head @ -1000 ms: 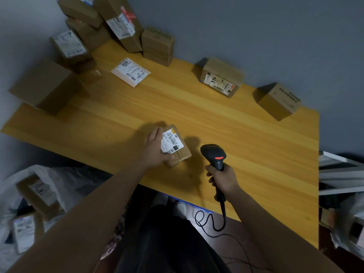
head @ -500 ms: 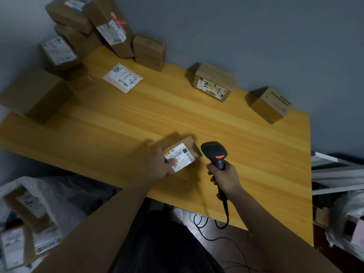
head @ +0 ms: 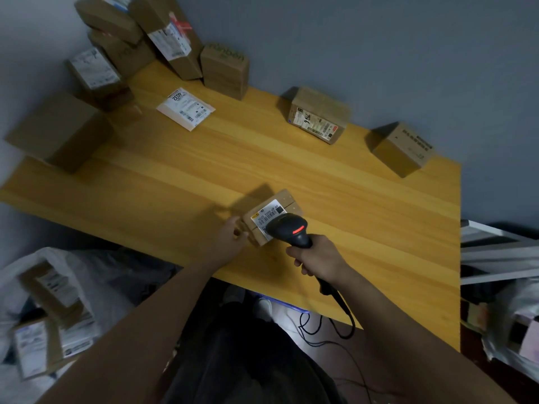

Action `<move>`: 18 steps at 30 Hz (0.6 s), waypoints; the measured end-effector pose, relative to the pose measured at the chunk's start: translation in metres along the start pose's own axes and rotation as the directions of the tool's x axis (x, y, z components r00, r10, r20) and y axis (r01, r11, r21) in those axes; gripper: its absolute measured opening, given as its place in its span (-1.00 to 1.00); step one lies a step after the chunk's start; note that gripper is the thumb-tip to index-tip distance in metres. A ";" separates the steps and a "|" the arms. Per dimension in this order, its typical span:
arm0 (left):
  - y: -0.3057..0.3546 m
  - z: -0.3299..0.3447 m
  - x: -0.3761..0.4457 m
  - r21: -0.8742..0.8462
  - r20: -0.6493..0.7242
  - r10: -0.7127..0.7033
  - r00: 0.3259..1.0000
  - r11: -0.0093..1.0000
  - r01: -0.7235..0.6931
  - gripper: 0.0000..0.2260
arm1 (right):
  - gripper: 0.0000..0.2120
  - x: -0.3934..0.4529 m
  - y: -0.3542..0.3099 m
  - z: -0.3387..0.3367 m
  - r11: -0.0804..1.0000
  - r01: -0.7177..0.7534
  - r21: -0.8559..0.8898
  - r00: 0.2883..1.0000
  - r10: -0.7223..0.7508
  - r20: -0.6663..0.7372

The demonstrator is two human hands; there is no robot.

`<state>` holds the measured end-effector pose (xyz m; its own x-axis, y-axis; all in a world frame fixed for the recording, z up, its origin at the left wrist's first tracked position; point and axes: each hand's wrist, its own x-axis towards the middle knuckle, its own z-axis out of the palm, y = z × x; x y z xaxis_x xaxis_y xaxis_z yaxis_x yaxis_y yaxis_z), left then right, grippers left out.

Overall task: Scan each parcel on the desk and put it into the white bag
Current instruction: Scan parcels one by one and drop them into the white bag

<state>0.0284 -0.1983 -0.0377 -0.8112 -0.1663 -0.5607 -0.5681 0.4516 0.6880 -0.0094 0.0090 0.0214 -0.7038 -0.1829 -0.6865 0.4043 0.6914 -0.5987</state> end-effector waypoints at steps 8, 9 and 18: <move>-0.011 -0.010 0.000 0.022 -0.023 -0.019 1.000 1.000 0.020 -0.59 | -0.87 -0.003 -0.007 -0.002 0.998 0.003 -0.063 1.000 -0.002 0.015; -0.012 -0.010 0.000 0.024 -0.030 -0.025 0.999 0.999 0.026 -0.59 | -0.87 -0.003 -0.007 -0.003 0.998 -0.003 -0.064 1.000 0.004 0.013; -0.016 -0.008 -0.004 0.054 -0.044 -0.051 0.998 0.997 0.054 -0.59 | -0.90 -0.003 -0.006 -0.006 0.998 -0.014 -0.057 1.000 0.015 0.024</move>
<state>0.0397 -0.2119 -0.0424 -0.7862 -0.2274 -0.5746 -0.6025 0.4886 0.6310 -0.0133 0.0095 0.0299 -0.6833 -0.1889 -0.7053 0.3802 0.7326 -0.5646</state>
